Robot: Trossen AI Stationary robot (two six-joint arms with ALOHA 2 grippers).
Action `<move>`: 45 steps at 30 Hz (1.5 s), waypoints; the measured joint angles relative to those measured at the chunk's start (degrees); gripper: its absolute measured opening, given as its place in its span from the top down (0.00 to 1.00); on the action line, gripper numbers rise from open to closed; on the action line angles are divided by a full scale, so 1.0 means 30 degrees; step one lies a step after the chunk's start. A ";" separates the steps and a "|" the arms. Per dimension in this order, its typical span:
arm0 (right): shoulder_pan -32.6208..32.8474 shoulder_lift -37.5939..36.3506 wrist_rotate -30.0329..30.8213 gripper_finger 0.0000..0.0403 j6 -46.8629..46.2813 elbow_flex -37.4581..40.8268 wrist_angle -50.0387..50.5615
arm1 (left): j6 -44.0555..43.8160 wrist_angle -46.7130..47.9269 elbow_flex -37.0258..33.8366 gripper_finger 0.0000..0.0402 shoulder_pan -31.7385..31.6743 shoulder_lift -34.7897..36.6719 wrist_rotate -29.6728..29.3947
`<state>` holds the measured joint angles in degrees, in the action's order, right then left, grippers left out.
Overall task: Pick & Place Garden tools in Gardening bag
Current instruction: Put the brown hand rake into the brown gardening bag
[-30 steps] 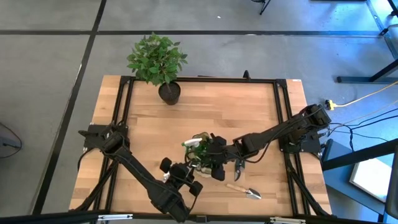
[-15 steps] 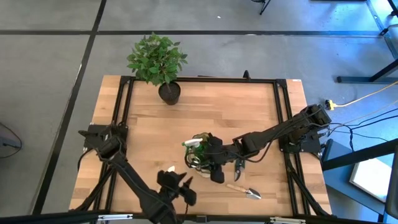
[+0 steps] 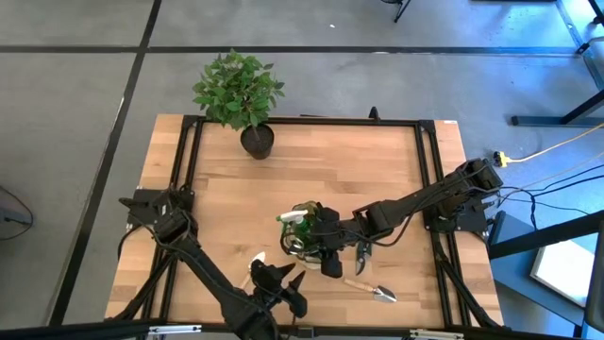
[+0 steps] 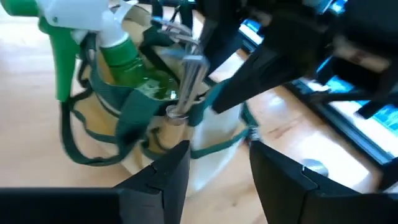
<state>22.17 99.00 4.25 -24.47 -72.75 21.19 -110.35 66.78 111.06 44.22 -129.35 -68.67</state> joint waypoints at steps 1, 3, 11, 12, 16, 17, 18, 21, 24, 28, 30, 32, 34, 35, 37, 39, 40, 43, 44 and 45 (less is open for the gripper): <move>0.0000 0.0000 0.0000 0.57 0.0000 0.0000 0.0021 | -0.0015 0.0441 0.0002 0.61 -0.0075 -0.0123 0.0043; 0.0000 0.0000 0.0000 0.57 0.0000 0.0000 0.0141 | -0.0423 0.1516 -0.0010 0.63 -0.0275 -0.0469 0.0566; -0.0036 0.0000 -0.0291 0.57 0.0251 0.0000 0.0299 | -0.2136 0.3130 0.0064 0.66 -0.0142 -0.0623 0.0275; -0.0036 0.0000 -0.0285 0.57 0.0304 0.0000 0.0292 | -0.2146 0.3294 0.0195 0.66 -0.0106 -0.0614 0.0224; -0.0066 0.0000 -0.0291 0.57 0.0313 0.0000 0.0142 | -0.2174 0.4603 0.0711 0.66 -0.0200 -0.0565 0.0205; -0.0066 0.0000 -0.0291 0.57 0.0313 0.0000 0.0124 | -0.2212 0.4944 0.0796 0.66 -0.0253 -0.0565 0.0209; -0.0066 0.0000 -0.0291 0.57 0.0313 0.0000 0.0095 | -0.2270 0.5227 0.0832 0.66 -0.0328 -0.0554 0.0215; -0.0066 0.0000 -0.0291 0.57 0.0313 0.0000 0.0070 | -0.2352 0.5729 0.0832 0.65 -0.0600 -0.0543 0.0351; -0.0066 0.0000 -0.0291 0.57 0.0313 0.0000 -0.0106 | -0.2481 0.5897 0.0832 0.65 -0.0825 -0.0515 0.0077; -0.0066 0.0000 -0.0299 0.57 0.0306 0.0000 -0.0290 | -0.2175 0.5889 0.0832 0.63 -0.0947 -0.0138 -0.0313; -0.0066 0.0000 -0.0299 0.57 0.0263 0.0007 -0.0286 | -0.2014 0.5899 0.0832 0.62 -0.0958 -0.0044 -0.0393; -0.0066 0.0000 -0.0299 0.57 0.0240 0.0000 -0.0292 | -0.2017 0.5882 0.0832 0.62 -0.0958 0.0003 -0.0381; -0.0066 0.0000 -0.0306 0.57 0.0233 0.0007 -0.0291 | -0.2021 0.5551 0.0832 0.62 -0.0942 0.0047 -0.0320; -0.0066 0.0000 -0.0300 0.58 0.0233 0.0007 -0.0290 | -0.2015 0.5367 0.0832 0.62 -0.0858 0.0047 -0.0281; -0.0066 0.0000 -0.0306 0.59 0.0226 0.0007 -0.0289 | -0.2122 0.5102 0.0832 0.62 -0.0735 0.0047 -0.0173; -0.0066 0.0000 -0.0316 0.62 0.0219 0.0007 -0.0281 | -0.2248 0.4899 0.0832 0.62 -0.0610 0.0047 -0.0095; -0.0066 0.0000 -0.0340 0.63 0.0219 0.0007 -0.0277 | -0.2242 0.4794 0.0832 0.62 -0.0527 0.0047 -0.0094; -0.0066 0.0000 -0.0500 0.67 0.0309 0.0007 -0.0276 | -0.2268 0.4772 0.0832 0.62 -0.0346 0.0047 0.0297; -0.0066 0.0000 -0.0510 0.69 0.0375 0.0007 -0.0270 | -0.2282 0.4902 0.0832 0.62 -0.0268 0.0047 0.0671; -0.0061 0.0000 -0.0544 0.69 0.0472 0.0007 -0.0274 | -0.2296 0.5032 0.0832 0.62 -0.0225 0.0047 0.1068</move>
<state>21.99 99.00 2.62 -23.05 -72.73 20.37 -117.24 81.87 113.56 43.54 -129.21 -65.46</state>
